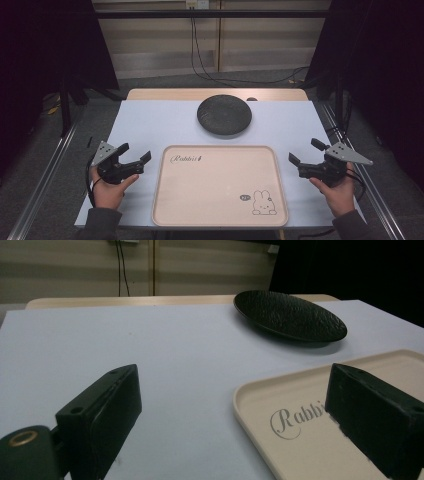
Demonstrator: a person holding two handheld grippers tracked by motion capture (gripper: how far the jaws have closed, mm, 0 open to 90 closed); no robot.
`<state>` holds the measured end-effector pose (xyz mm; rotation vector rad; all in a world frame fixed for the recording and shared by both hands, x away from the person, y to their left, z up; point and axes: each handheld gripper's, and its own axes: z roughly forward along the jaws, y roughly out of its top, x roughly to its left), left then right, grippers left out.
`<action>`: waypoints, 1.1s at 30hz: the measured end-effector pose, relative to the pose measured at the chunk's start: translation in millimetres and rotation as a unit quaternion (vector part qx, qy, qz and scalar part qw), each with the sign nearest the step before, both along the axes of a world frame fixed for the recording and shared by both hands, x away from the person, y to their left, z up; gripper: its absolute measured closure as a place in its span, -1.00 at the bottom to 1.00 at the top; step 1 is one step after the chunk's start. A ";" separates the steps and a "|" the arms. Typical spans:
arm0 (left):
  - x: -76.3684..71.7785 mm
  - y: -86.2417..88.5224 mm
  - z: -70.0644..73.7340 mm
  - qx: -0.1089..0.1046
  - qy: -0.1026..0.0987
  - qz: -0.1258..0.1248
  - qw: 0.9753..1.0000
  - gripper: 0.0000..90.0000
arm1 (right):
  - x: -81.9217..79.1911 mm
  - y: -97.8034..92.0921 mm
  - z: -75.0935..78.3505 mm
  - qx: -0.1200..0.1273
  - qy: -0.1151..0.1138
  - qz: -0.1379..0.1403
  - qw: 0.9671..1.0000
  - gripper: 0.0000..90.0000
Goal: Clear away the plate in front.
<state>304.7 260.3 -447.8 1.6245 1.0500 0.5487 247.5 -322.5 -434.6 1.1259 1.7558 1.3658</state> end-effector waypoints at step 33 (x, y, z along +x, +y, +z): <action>47.5 -41.4 9.2 -0.086 0.044 -0.018 0.995 -0.80 | 6.2 1.1 -6.2 -0.001 0.009 -0.003 1.000 -0.93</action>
